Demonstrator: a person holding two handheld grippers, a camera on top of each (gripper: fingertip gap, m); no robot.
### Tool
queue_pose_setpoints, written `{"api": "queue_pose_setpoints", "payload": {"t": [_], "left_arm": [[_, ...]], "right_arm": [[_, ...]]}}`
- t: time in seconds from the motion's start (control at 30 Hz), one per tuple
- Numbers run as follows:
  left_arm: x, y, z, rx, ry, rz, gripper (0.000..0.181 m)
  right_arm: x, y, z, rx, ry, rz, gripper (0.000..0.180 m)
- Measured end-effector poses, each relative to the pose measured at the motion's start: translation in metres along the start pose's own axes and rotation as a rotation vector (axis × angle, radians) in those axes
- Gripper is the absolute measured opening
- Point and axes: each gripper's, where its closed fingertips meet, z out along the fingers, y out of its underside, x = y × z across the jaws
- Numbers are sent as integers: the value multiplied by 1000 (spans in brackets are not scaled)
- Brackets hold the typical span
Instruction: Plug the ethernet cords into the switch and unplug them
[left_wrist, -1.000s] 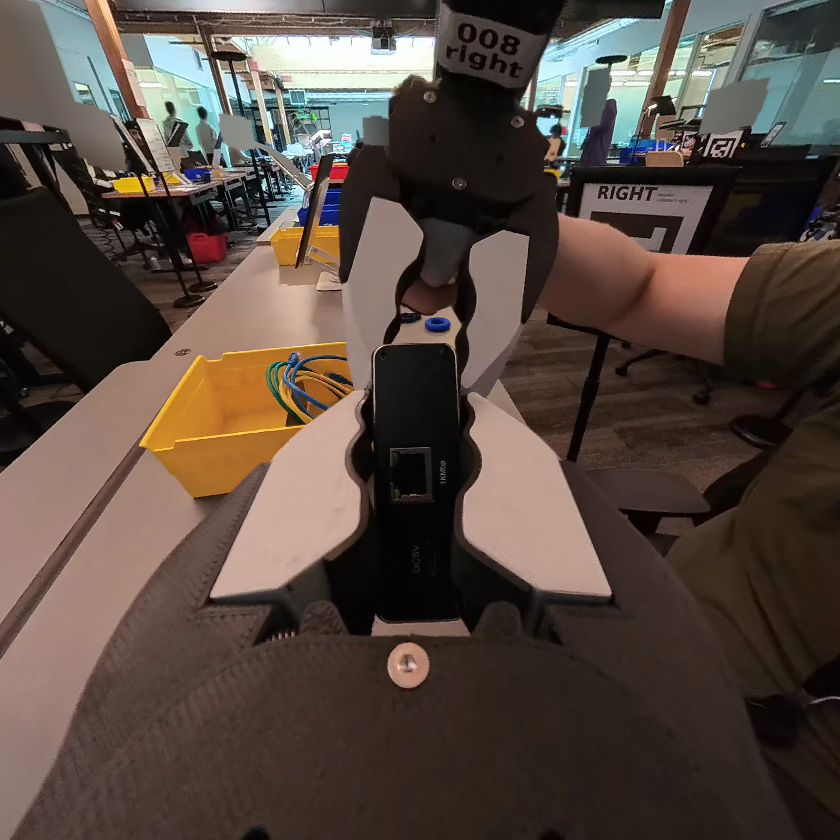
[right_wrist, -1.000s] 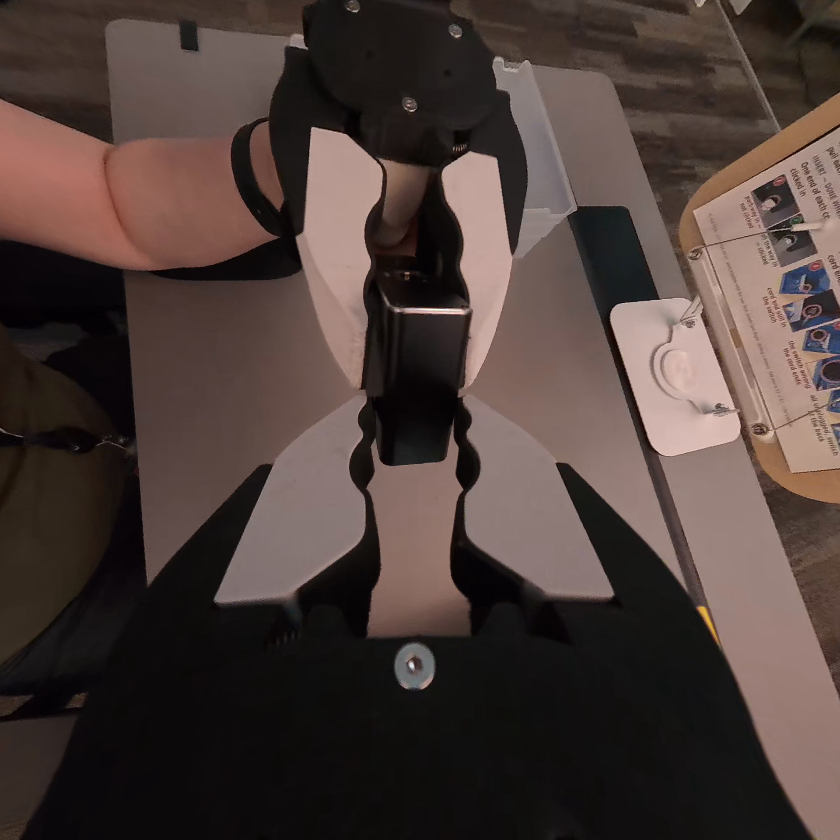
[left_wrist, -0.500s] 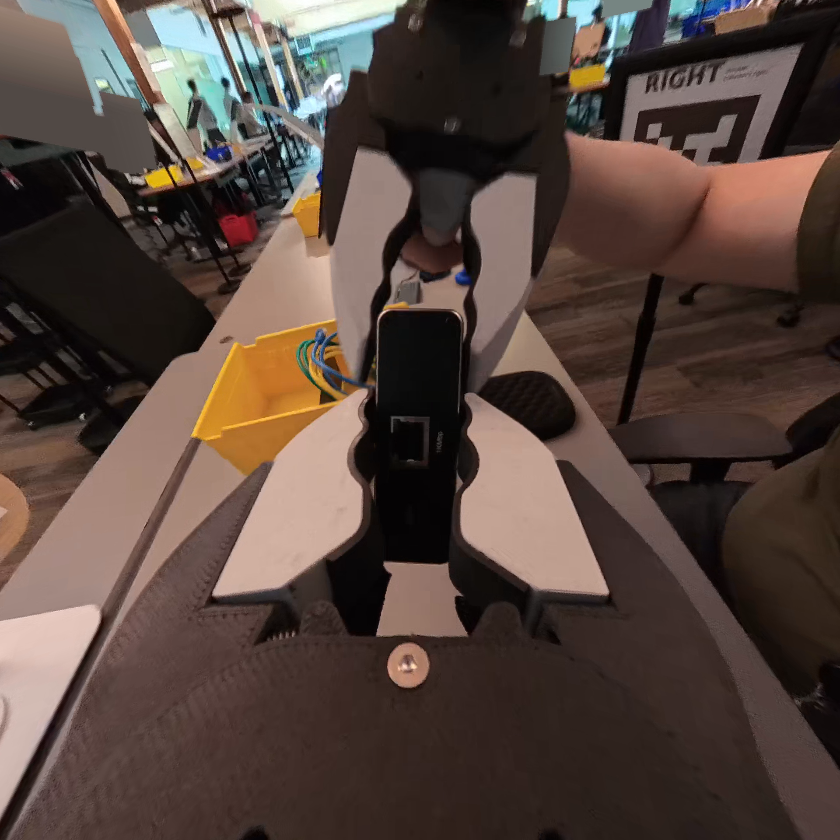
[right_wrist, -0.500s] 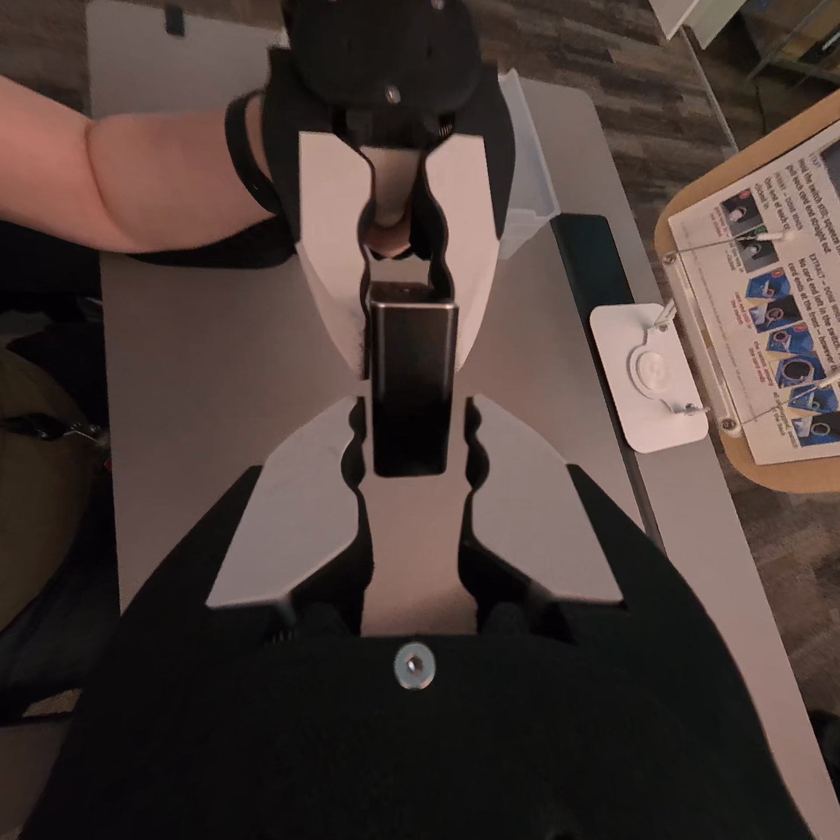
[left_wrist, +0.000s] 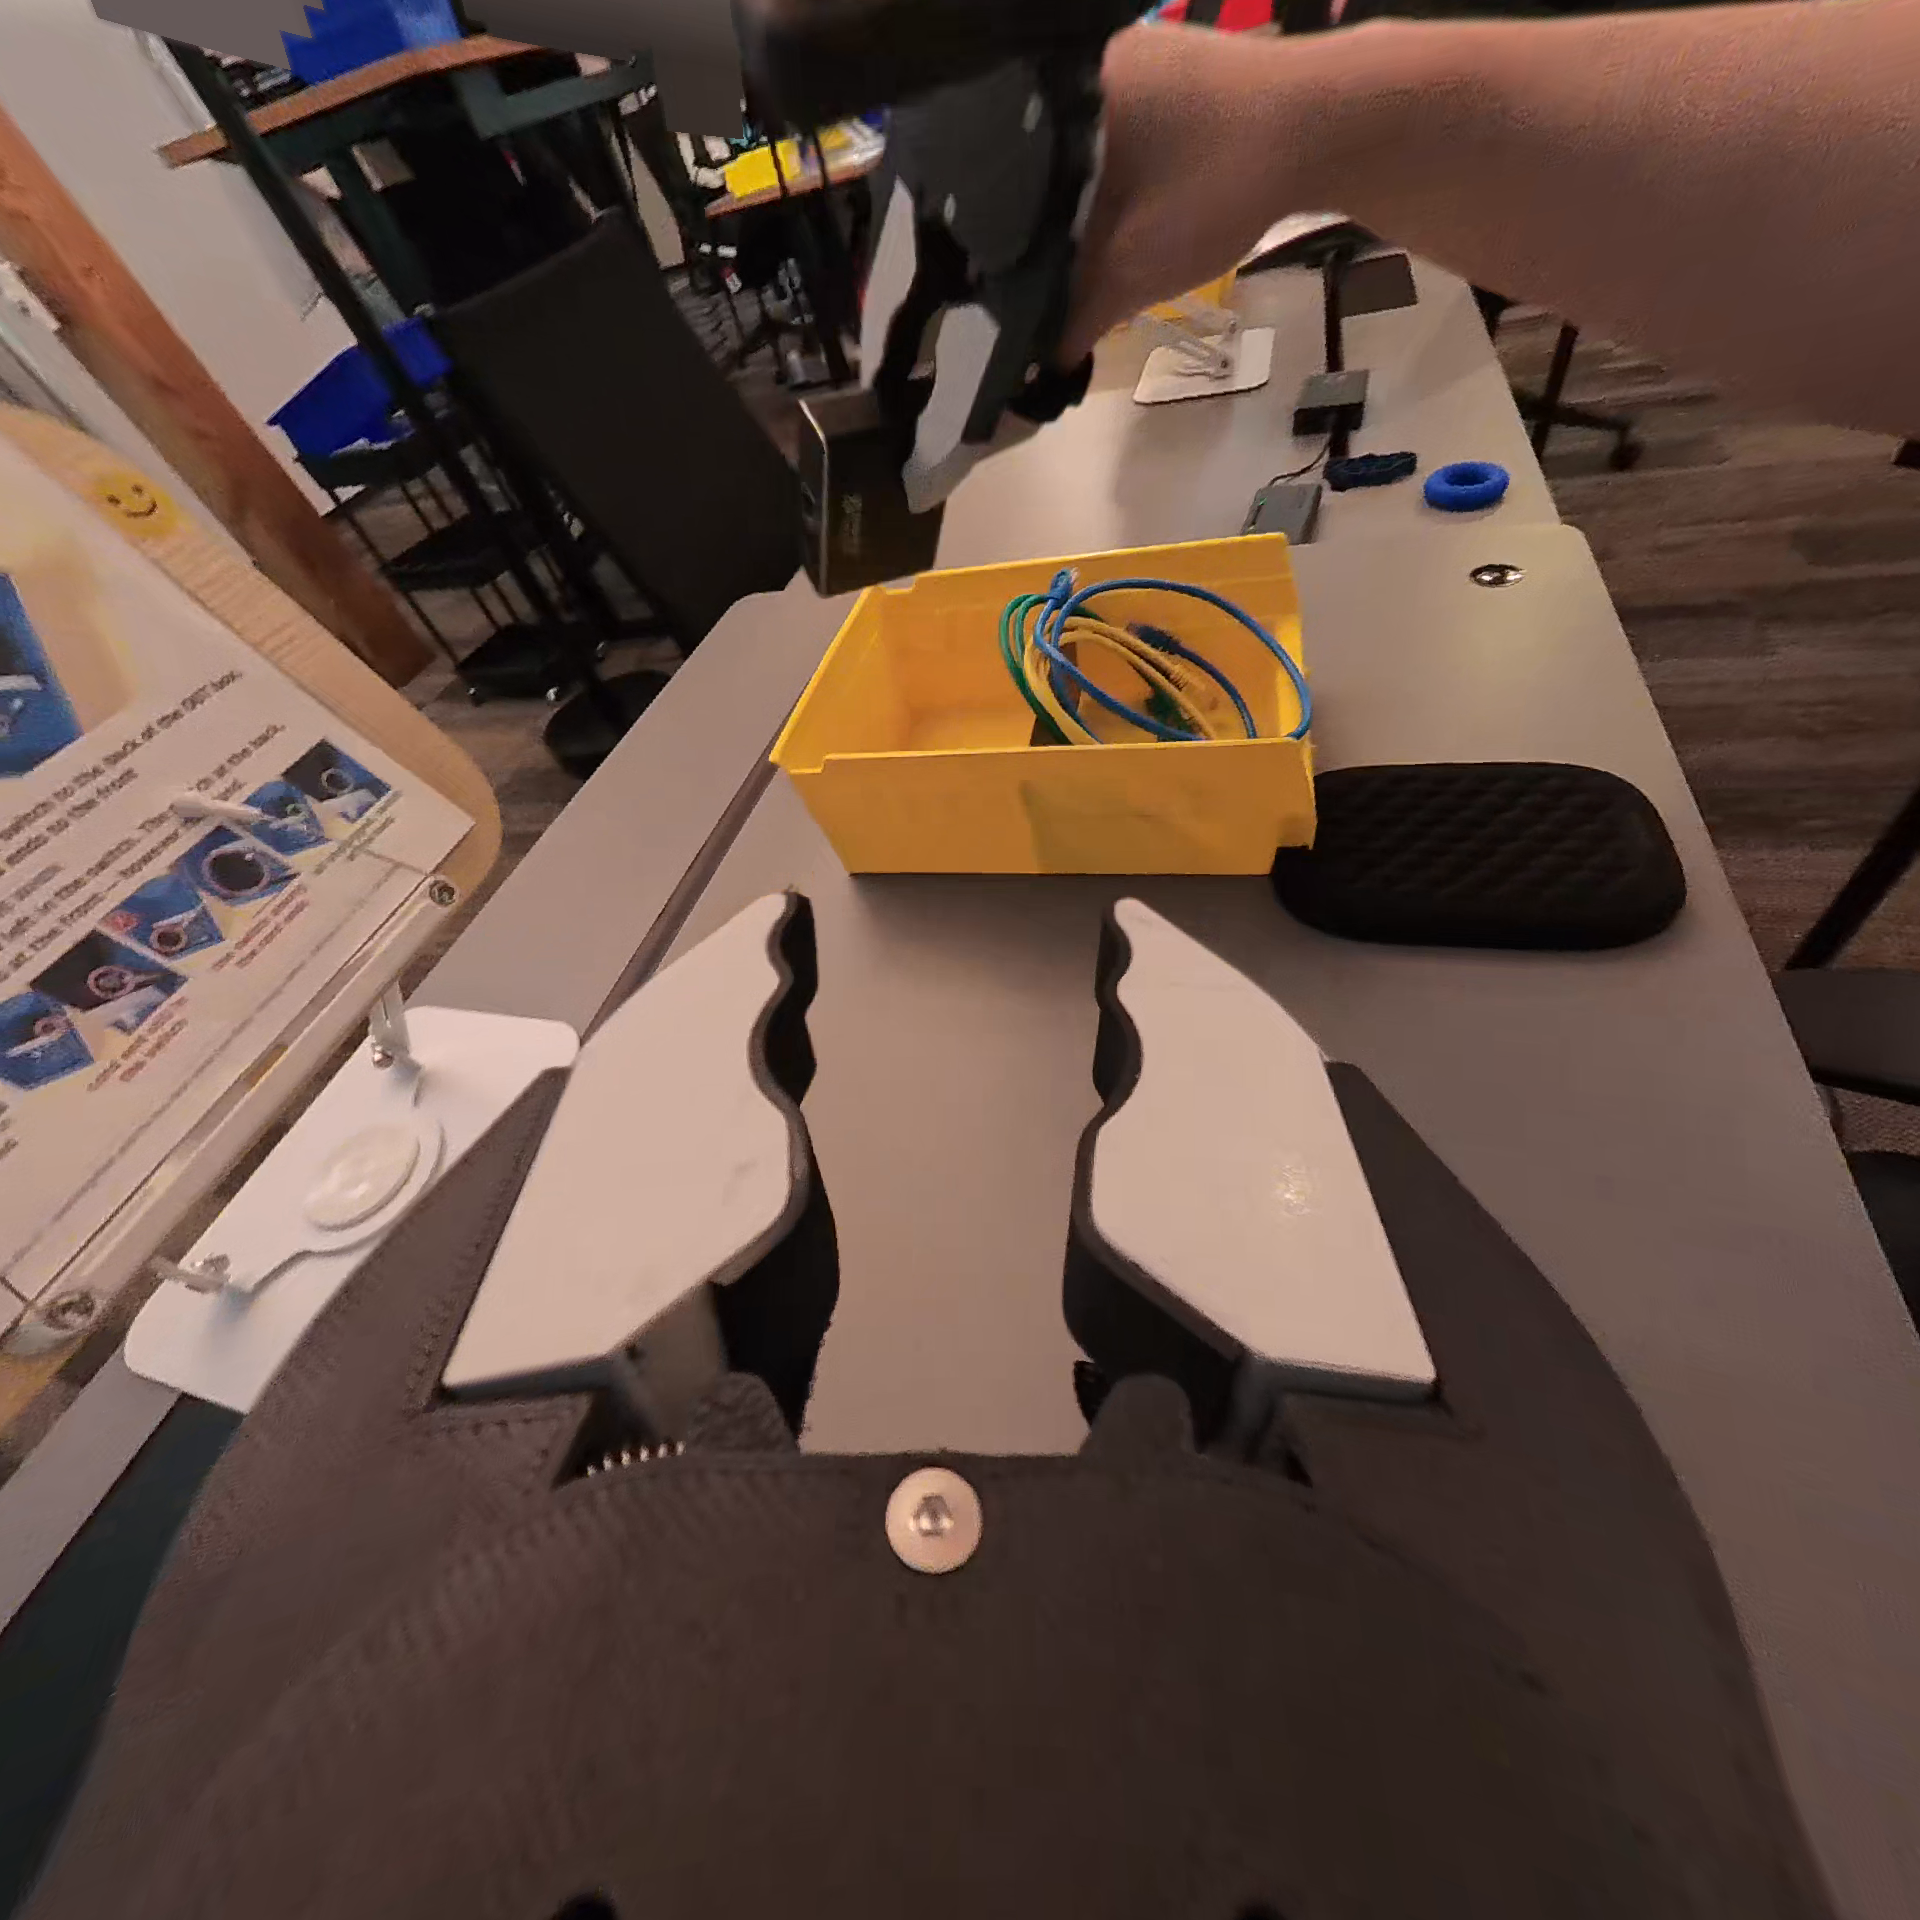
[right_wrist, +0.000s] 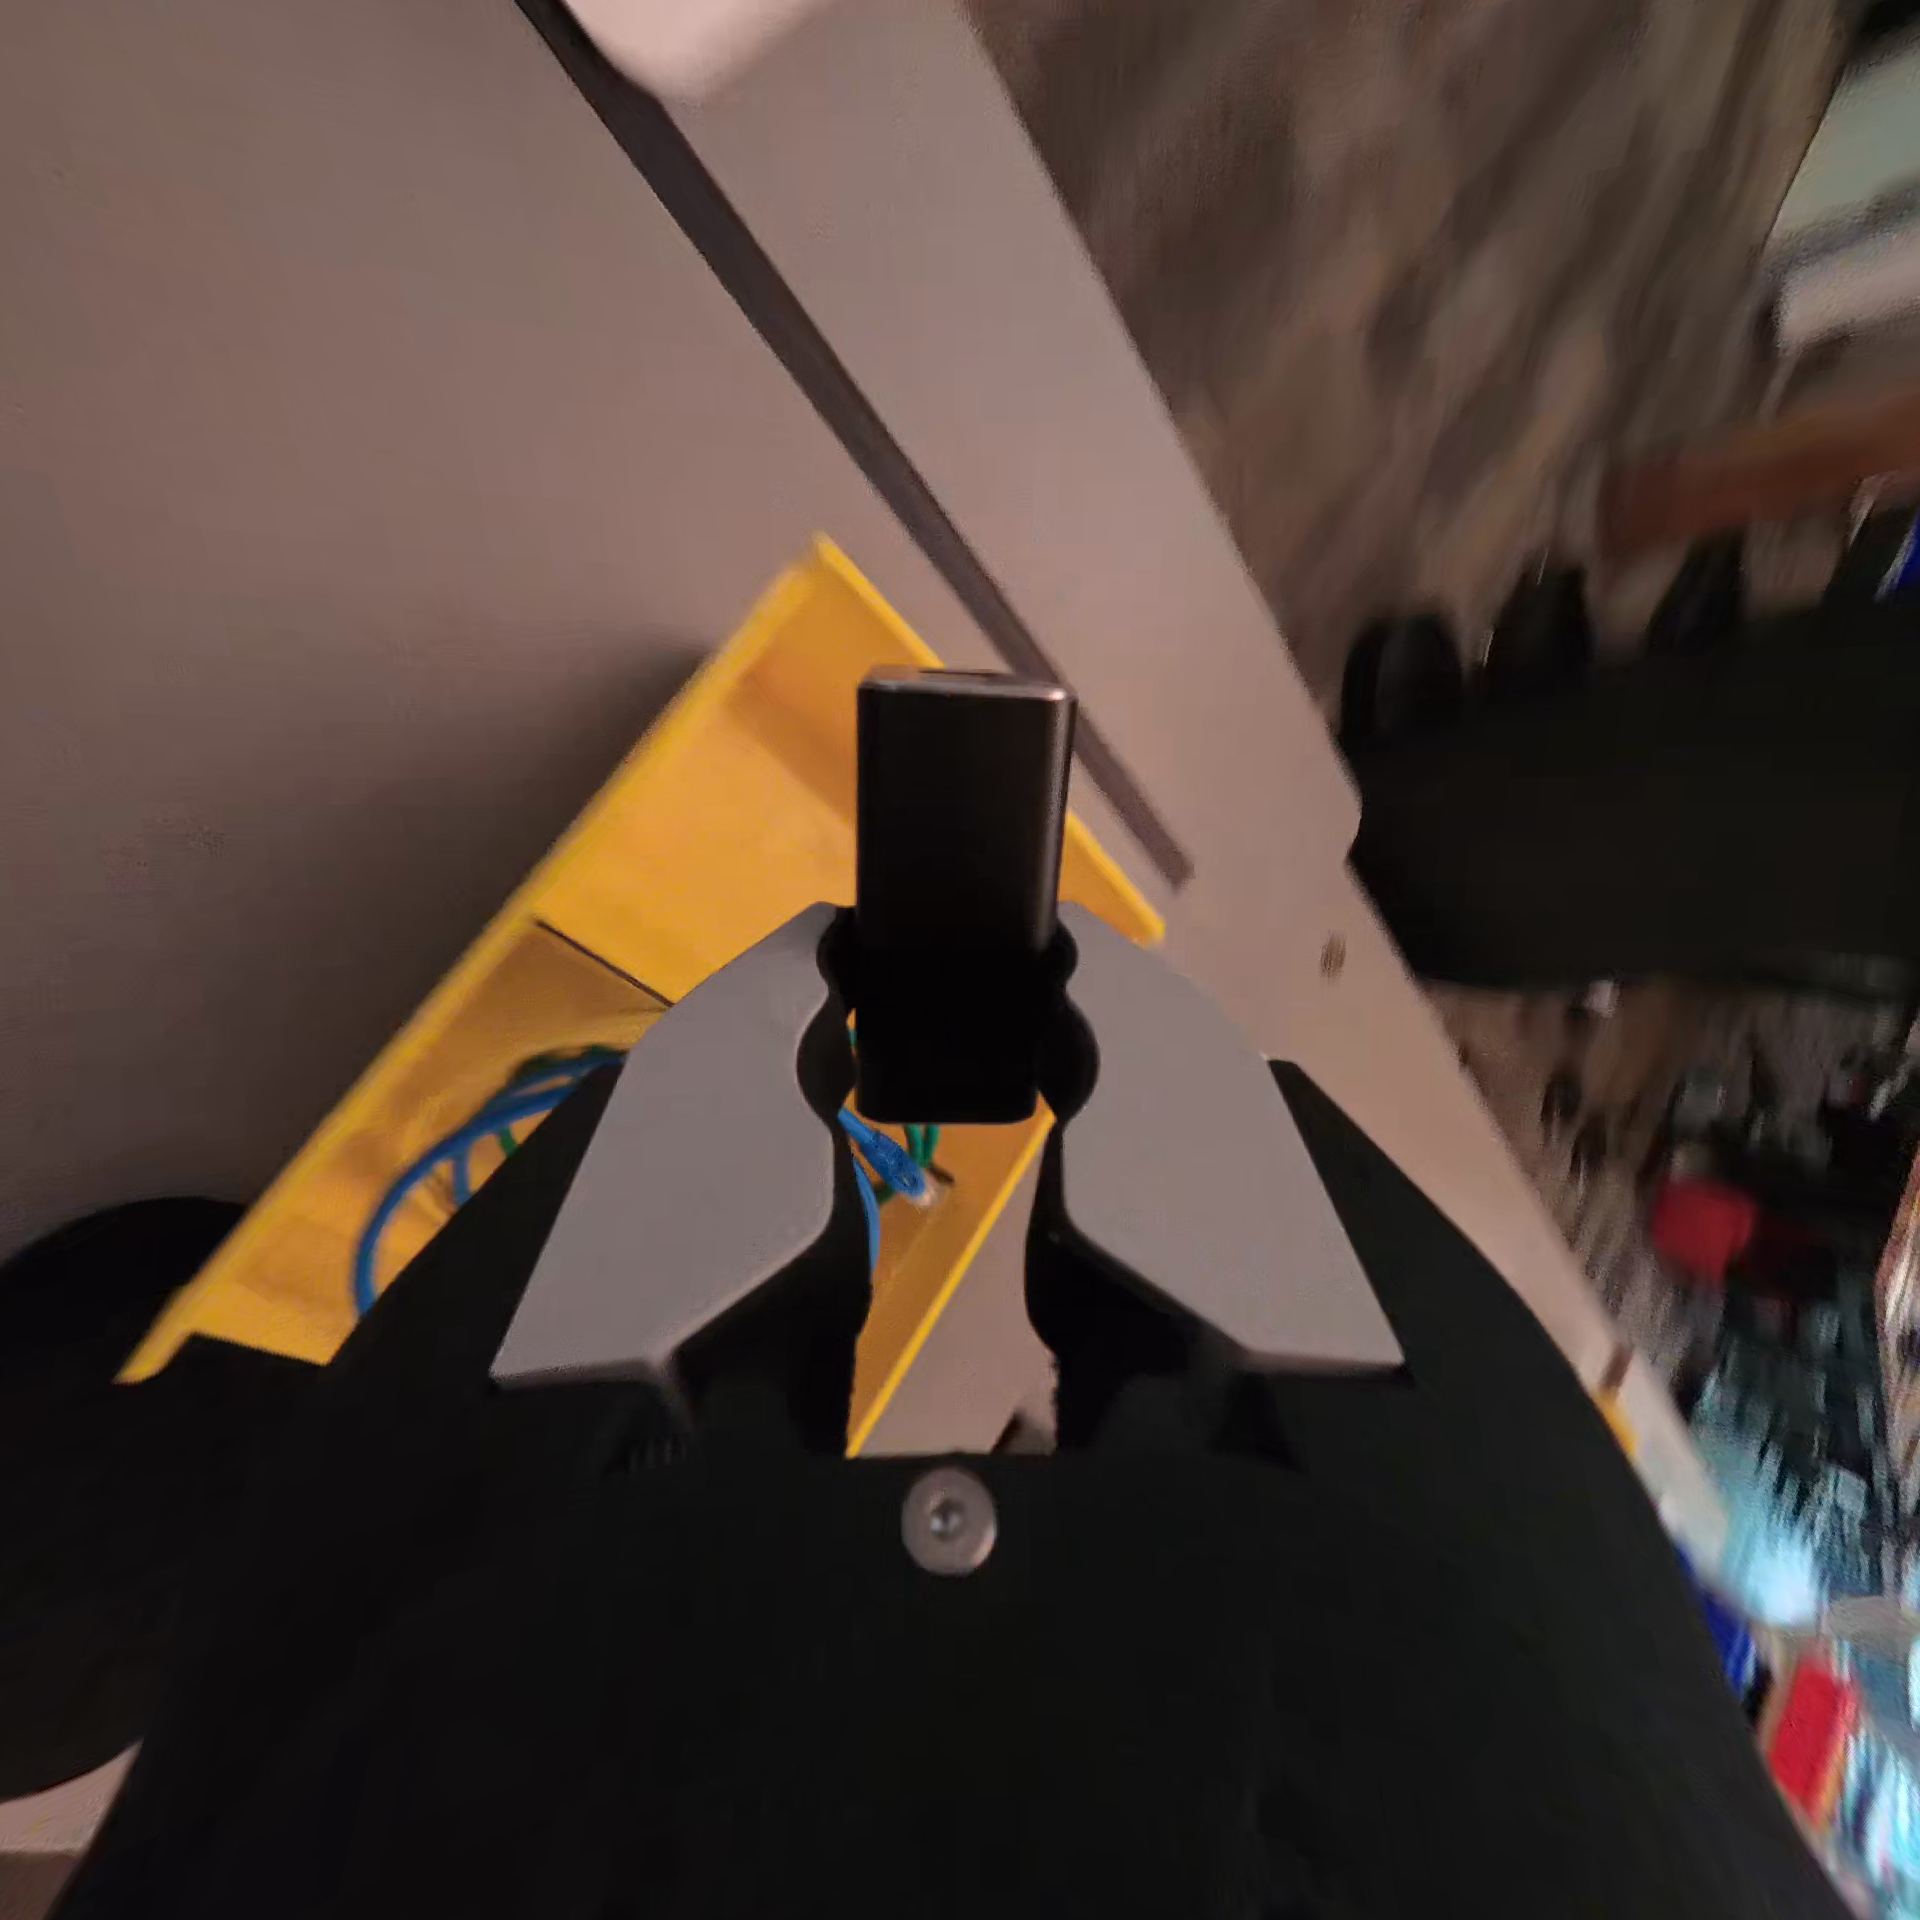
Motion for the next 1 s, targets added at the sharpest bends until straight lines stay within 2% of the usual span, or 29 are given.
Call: {"api": "queue_pose_setpoints", "payload": {"t": [0.1, 0.23, 0.37, 0.5, 0.6, 0.8, 1.0], "left_arm": [[-2, 0, 0, -4, -3, -31, 53], [-12, 4, 0, -24, -61, -55, 52], [-39, 13, -1, -82, -253, -49, 53], [-74, 25, -12, -156, -524, -10, 53], [-88, 33, -17, -189, -634, -24, 53], [-91, 43, -15, -244, -664, -20, 54], [-90, 44, -14, -257, -660, -23, 58]], "right_arm": [[9, 39, 54, -180, -63, 165, 33], [3, 62, 106, -284, -106, 354, 33], [-3, 83, 136, -444, -57, 432, 33], [4, 100, 149, -545, 67, 437, 33], [-6, 112, 159, -604, 56, 442, 33], [-10, 123, 165, -617, 75, 456, 34], [-27, 124, 159, -637, -19, 447, 37]]}}
